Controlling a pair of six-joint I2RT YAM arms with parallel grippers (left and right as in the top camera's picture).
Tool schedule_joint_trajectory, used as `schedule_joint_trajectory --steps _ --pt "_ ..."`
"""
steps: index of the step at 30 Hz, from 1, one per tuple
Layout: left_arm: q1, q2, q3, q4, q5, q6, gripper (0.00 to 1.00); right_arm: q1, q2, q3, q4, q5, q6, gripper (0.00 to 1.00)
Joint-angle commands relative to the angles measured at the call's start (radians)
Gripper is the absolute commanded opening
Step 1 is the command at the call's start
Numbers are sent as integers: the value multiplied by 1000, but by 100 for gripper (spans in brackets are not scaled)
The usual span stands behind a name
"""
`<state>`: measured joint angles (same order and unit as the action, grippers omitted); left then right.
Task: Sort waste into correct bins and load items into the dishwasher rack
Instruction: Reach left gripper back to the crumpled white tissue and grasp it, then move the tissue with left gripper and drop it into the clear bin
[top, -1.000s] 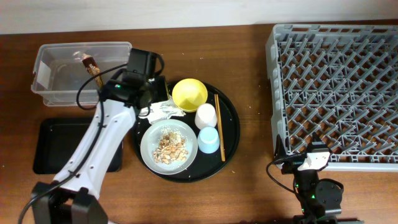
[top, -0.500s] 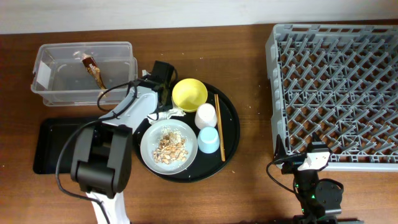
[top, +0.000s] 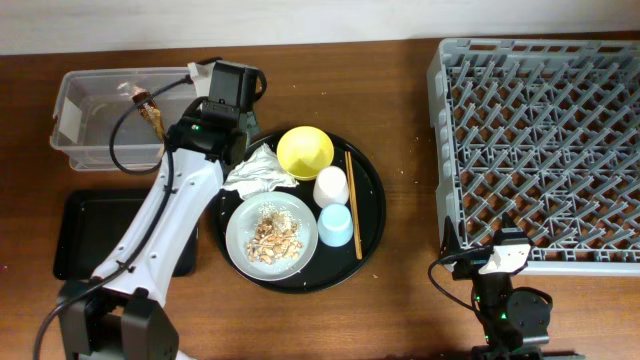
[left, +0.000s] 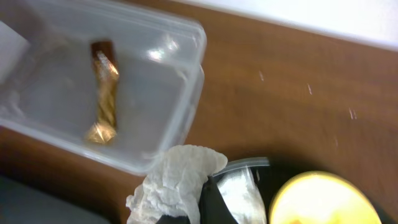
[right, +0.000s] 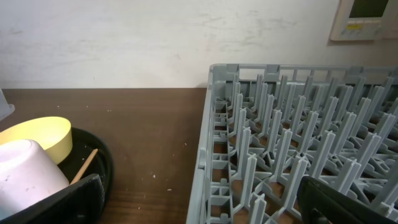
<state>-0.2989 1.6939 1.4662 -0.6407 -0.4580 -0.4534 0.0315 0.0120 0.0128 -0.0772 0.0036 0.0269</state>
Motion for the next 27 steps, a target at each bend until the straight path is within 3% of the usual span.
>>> schedule_joint_trajectory --steps 1,2,6,7,8,10,11,13,18,22,23,24,26,27 --pt "64 -20 12 123 -149 34 1 -6 -6 -7 -4 9 3 98" --pt "112 -13 10 175 -149 84 1 -6 -6 -7 -5 9 3 98" --pt "289 79 10 268 -114 89 1 -6 -6 -7 -4 9 3 98" --pt "322 114 10 281 -113 89 11 -6 -6 -7 -4 9 3 98" --pt "338 143 10 300 -103 124 34 -6 -6 -7 -4 9 3 98" --pt "338 153 10 346 -103 254 52 -6 -6 -7 -5 9 3 98" --pt "336 151 10 363 -103 297 56 -6 -6 -7 -5 9 3 98" --pt "331 152 10 359 -94 332 74 -6 -6 -7 -5 9 3 98" --pt "328 152 10 378 122 336 87 -6 -6 -7 -5 9 3 98" --pt "315 103 10 307 151 335 87 -6 -6 -7 -4 9 3 98" --pt "290 37 10 238 236 336 87 -6 -6 -7 -4 9 3 98" --pt "255 -44 10 79 403 336 81 -6 -6 -7 -5 9 3 98" --pt "214 -73 10 -114 532 335 78 -6 -6 -7 -4 9 3 98" --pt "190 -64 -2 -181 542 333 65 -6 -6 -7 -4 9 3 98"
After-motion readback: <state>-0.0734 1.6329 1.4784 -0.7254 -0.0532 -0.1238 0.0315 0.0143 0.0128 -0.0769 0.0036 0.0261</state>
